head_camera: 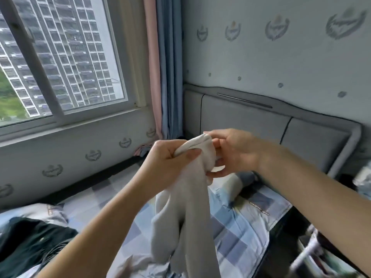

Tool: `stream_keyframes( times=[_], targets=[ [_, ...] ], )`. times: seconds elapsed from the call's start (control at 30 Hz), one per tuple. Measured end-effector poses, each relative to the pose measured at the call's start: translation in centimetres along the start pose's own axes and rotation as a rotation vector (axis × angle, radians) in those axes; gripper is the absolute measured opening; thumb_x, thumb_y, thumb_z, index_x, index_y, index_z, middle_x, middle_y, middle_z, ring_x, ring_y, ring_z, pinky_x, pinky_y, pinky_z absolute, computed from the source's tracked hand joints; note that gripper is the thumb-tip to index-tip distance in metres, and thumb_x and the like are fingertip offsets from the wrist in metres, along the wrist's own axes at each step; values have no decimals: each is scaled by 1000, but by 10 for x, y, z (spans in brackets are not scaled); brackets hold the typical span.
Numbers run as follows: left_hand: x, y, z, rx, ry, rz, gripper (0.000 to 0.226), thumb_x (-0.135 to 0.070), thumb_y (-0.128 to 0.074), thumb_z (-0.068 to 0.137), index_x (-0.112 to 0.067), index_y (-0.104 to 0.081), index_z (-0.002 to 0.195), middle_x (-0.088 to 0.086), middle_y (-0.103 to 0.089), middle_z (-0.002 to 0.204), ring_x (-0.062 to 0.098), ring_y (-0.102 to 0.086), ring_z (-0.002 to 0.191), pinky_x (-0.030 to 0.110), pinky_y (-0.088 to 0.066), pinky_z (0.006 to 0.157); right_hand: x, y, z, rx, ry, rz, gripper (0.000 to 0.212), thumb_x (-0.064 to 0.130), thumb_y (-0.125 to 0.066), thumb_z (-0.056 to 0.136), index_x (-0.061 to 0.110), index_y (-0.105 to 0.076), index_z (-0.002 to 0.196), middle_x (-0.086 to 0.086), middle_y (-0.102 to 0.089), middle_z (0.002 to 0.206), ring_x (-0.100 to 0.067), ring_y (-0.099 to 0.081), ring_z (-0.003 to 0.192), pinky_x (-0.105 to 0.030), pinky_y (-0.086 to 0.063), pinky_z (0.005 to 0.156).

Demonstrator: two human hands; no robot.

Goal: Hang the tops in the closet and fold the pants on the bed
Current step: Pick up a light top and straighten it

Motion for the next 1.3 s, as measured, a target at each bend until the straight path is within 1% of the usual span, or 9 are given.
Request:
stream_keyframes(
  times=[0.2,0.3,0.4,0.5,0.73,0.9,1.1,1.2,1.3],
  targets=[
    [6,-47,0,247,84,-108,45,-54,-51,88,-16,-71,73,-8,-61,64,9,-53,59,27,-45,56,51,26,-39,-221,150,-150,26,27,-48,86,18,-39,64,-4,-45,59,-19,-45,57,-34,-45,65],
    [38,-36,12,114,281,-297,43,-39,-51,98,-9,-73,76,6,-73,70,21,-66,60,30,-57,59,66,26,-57,-235,261,-306,18,23,-53,85,16,-46,70,-6,-47,64,-18,-48,56,-29,-44,56],
    [65,-39,29,23,307,-131,15,-20,-60,95,-9,-66,88,9,-73,75,29,-70,58,46,-59,70,84,23,-78,-243,409,-420,33,17,-55,85,21,-51,52,1,-46,53,-12,-45,47,-23,-37,47],
    [77,-64,46,52,264,63,15,-27,-71,86,-18,-66,96,3,-67,91,22,-69,70,40,-60,73,97,26,-107,-293,499,-543,40,14,-58,80,18,-51,41,7,-45,44,-6,-44,39,-15,-34,39],
    [44,-170,41,487,26,314,28,-22,-67,72,-40,-60,91,-12,-58,95,16,-60,89,29,-53,80,109,47,-190,-457,631,-780,35,19,-59,70,-1,-41,47,-2,-28,48,-12,-26,43,-18,-18,42],
    [27,-249,2,845,-91,476,16,-26,-67,84,-23,-68,100,0,-67,101,25,-63,97,28,-51,85,102,75,-259,-554,736,-841,42,10,-57,77,3,-26,49,0,-16,48,-13,-12,42,-20,-14,42],
    [-52,-317,-40,997,266,-421,53,-62,-46,92,-23,-65,122,1,-69,120,24,-69,104,40,-51,96,71,111,-322,-652,679,-950,45,8,-54,80,14,-22,49,1,-14,51,-15,-12,50,-24,-14,47],
    [-105,-344,-66,1095,81,-316,41,-67,-57,80,-41,-68,110,-12,-70,116,13,-67,107,37,-49,98,57,127,-343,-699,652,-977,47,6,-56,82,15,-23,50,2,-15,50,-12,-13,48,-19,-15,45],
    [-133,-370,-83,1059,-46,-227,34,-50,-73,76,-30,-68,102,-10,-72,107,8,-66,106,29,-52,97,46,143,-364,-745,640,-964,48,3,-56,85,13,-25,50,2,-16,49,-11,-14,47,-19,-16,45]
  ],
)
Point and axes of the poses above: each hand's wrist, its own z-axis towards the middle knuckle, its own y-axis out of the back of the hand, x = y × z, the point moved 10 cm from there along z, towards the middle knuckle
